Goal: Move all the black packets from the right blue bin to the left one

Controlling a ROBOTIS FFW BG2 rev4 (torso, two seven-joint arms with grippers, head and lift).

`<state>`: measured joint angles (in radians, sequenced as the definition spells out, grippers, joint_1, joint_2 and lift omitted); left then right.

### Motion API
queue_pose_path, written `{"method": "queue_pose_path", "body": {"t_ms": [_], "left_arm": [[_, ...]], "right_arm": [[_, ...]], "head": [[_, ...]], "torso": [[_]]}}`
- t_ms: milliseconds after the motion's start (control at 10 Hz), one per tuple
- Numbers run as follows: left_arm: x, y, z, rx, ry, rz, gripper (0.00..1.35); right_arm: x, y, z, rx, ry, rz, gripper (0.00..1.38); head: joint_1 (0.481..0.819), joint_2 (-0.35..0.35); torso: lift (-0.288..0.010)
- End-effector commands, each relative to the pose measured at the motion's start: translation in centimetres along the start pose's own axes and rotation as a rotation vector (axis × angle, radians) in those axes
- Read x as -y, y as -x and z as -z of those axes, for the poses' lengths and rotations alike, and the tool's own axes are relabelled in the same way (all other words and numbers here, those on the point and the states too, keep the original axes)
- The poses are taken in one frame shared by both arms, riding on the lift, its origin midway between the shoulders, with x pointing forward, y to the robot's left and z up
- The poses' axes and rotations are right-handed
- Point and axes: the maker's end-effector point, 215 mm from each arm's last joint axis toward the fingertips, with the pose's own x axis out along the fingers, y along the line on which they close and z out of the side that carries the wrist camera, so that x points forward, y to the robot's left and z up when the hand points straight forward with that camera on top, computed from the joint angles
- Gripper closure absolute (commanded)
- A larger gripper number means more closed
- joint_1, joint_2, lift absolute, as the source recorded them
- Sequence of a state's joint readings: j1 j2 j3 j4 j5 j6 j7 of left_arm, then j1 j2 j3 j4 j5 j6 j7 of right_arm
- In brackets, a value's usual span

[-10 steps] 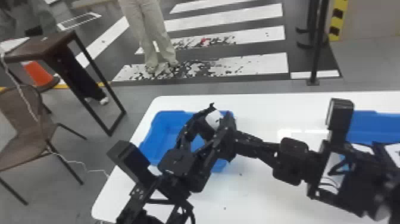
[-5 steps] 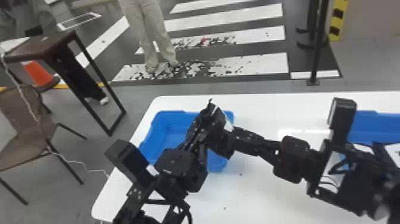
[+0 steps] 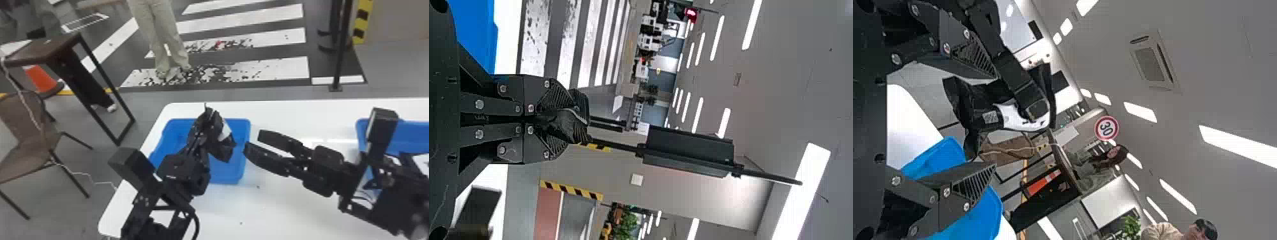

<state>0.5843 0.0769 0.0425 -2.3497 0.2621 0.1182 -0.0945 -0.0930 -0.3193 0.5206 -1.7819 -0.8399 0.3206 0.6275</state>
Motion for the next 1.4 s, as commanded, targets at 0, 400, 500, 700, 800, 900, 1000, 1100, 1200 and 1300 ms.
{"method": "queue_pose_path", "body": {"t_ms": [0, 400, 500, 700, 800, 900, 1000, 1100, 1200, 1300], "left_arm": [[-3.8, -2.2, 3.5, -0.023, -0.104, -0.064, 1.22], [-10.3, -8.2, 8.6, 0.059, -0.264, -0.155, 0.15], [-11.2, -7.4, 7.2, 0.107, -0.259, -0.169, 0.00], [-10.6, -4.0, 2.7, 0.233, -0.163, -0.160, 0.08], [-8.7, -1.6, 0.6, 0.193, -0.143, -0.140, 0.08], [-6.8, 0.5, -0.6, 0.135, -0.108, -0.117, 0.08], [-5.4, 2.5, -1.4, 0.080, -0.103, -0.091, 0.09], [-4.4, 3.9, -1.7, 0.028, -0.106, -0.071, 0.10], [-4.0, 4.7, -1.7, 0.004, -0.103, -0.062, 0.10], [-3.7, 4.9, -1.6, -0.004, -0.103, -0.051, 0.10]], "right_arm": [[1.1, 1.2, -0.3, 0.015, 0.006, 0.036, 0.11], [2.3, 2.8, 0.2, 0.005, 0.002, 0.085, 0.10], [2.9, 3.4, 0.1, 0.004, 0.004, 0.105, 0.10], [5.4, 7.8, -2.1, -0.005, 0.074, 0.283, 0.10], [7.2, 11.4, -3.6, -0.030, 0.129, 0.420, 0.10], [8.4, 14.1, -4.2, -0.070, 0.152, 0.526, 0.10], [9.0, 16.4, -4.0, -0.119, 0.145, 0.621, 0.10], [9.4, 18.5, -4.0, -0.166, 0.135, 0.709, 0.11], [9.9, 20.4, -2.6, -0.239, 0.101, 0.793, 0.11], [10.0, 22.4, -0.5, -0.335, 0.054, 0.880, 0.11]], "head": [[0.695, 0.350], [0.695, 0.350], [0.695, 0.350], [0.695, 0.350], [0.695, 0.350], [0.695, 0.342], [0.695, 0.289], [0.695, 0.247], [0.695, 0.209], [0.695, 0.191]], "torso": [[-0.140], [-0.140], [-0.140], [-0.140], [-0.140], [-0.140], [-0.140], [-0.140], [-0.140], [-0.140]]}}
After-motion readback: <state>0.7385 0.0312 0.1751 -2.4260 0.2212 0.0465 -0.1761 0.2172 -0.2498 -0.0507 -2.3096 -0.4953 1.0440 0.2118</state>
